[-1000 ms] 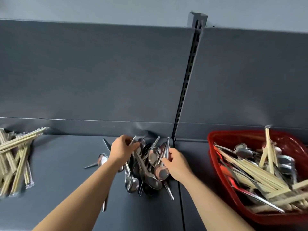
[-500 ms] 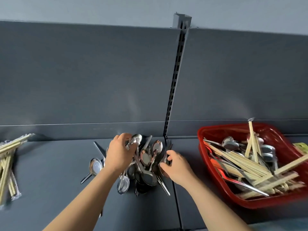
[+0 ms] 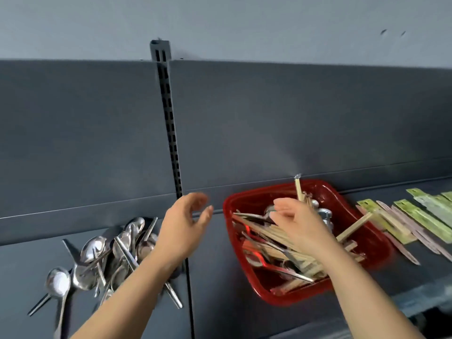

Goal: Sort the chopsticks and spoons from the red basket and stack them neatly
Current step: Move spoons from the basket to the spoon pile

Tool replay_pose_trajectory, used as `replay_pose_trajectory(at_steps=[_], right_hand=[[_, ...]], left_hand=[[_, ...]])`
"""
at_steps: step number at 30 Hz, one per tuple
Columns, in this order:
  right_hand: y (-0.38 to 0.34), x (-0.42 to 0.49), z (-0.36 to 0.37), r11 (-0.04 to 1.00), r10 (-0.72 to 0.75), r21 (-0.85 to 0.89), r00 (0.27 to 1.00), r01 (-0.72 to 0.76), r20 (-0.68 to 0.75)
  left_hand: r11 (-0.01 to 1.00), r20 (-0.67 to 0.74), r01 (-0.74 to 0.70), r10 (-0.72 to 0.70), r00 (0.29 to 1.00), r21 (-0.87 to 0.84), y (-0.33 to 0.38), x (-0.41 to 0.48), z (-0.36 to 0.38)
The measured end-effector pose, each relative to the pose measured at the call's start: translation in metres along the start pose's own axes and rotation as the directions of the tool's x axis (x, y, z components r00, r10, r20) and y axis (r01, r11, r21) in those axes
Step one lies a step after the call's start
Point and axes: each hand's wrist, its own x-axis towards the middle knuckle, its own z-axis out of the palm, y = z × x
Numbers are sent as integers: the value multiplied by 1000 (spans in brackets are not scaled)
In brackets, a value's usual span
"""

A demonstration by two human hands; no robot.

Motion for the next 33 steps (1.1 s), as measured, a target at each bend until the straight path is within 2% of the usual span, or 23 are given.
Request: replay_pose_trajectory(at_steps=[4, 8, 10, 12, 15, 19, 22, 24, 28, 33], right_hand=[[62, 16, -55, 980, 111, -166, 994, -106, 21], [103, 25, -85, 956, 166, -253, 984, -146, 62], [116, 29, -95, 947, 156, -299, 980, -112, 127], [127, 34, -103, 935, 147, -348, 971, -73, 190], [138, 38, -107, 945, 146, -321, 959, -63, 244], [140, 49, -101, 898, 134, -438, 977, -48, 167], [137, 58, -96, 826, 183, -561, 966, -50, 184], [136, 63, -90, 823, 196, -566, 960, -51, 198], [139, 69, -81, 873, 185, -485, 955, -51, 233], [142, 73, -93, 974, 161, -195, 963, -119, 217]], left_hand=[[995, 239, -95, 82, 968, 43, 36, 5, 64], [968, 471, -224, 145, 870, 115, 56, 15, 117], [953, 572, -249, 110, 813, 171, 60, 20, 138], [932, 617, -262, 56, 785, 250, 63, 23, 152], [937, 589, -240, 48, 806, 253, 60, 21, 163], [963, 400, -181, 89, 912, 199, 53, 14, 157], [961, 307, -107, 24, 951, 256, 46, 10, 155], [956, 294, -68, -19, 956, 286, 44, 8, 155], [966, 269, -56, -15, 963, 253, 47, 4, 160], [989, 326, -52, 4, 945, 139, 74, 4, 174]])
